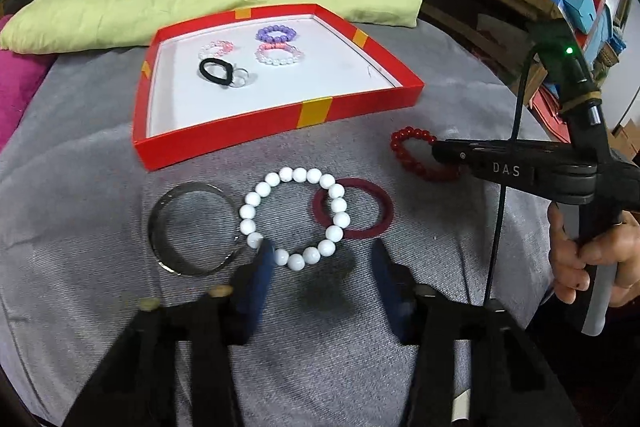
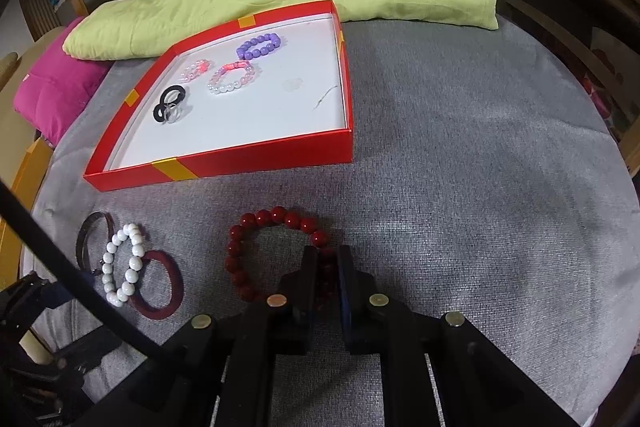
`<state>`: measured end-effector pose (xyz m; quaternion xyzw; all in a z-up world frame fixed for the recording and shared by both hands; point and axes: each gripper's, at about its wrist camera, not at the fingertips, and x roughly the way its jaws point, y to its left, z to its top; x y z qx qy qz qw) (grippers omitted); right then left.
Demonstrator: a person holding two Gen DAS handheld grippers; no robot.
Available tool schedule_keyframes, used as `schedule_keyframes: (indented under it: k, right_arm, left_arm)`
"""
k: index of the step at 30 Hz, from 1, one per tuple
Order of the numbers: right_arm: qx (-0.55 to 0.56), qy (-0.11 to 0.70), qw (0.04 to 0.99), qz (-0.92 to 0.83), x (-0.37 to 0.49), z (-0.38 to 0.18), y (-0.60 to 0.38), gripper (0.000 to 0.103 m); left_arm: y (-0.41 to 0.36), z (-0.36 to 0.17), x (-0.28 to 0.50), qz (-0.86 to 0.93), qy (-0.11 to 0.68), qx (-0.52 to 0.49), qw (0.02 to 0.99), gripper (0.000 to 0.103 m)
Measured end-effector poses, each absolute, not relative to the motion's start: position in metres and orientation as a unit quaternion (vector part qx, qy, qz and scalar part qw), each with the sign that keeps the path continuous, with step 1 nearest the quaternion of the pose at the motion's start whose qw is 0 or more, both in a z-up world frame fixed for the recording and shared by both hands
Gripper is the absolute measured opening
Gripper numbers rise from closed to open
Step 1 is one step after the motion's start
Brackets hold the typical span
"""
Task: Organize jewelry
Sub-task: 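Grasp the white bead bracelet with the left tool while the right tool grasps the red bead bracelet, then carry both bracelets into the red box and open both tools to release them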
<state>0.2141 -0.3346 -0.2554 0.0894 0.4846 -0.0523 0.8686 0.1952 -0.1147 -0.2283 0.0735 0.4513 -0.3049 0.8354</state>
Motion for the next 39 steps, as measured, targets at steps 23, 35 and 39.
schedule_keyframes:
  k: [23, 35, 39]
  right_arm:
    - [0.101, 0.488, 0.866, -0.044, 0.211, -0.255, -0.336, 0.011]
    - [0.184, 0.463, 0.867, 0.026, 0.207, -0.244, -0.349, 0.010]
    - [0.184, 0.445, 0.876, 0.034, 0.203, -0.235, -0.343, 0.010]
  left_arm:
    - [-0.122, -0.241, 0.193, -0.338, 0.454, 0.087, 0.820, 0.010]
    - [-0.095, -0.206, 0.199, -0.331, 0.398, 0.043, 0.854, 0.010]
    - [-0.085, -0.199, 0.205, -0.318, 0.386, 0.030, 0.866, 0.010]
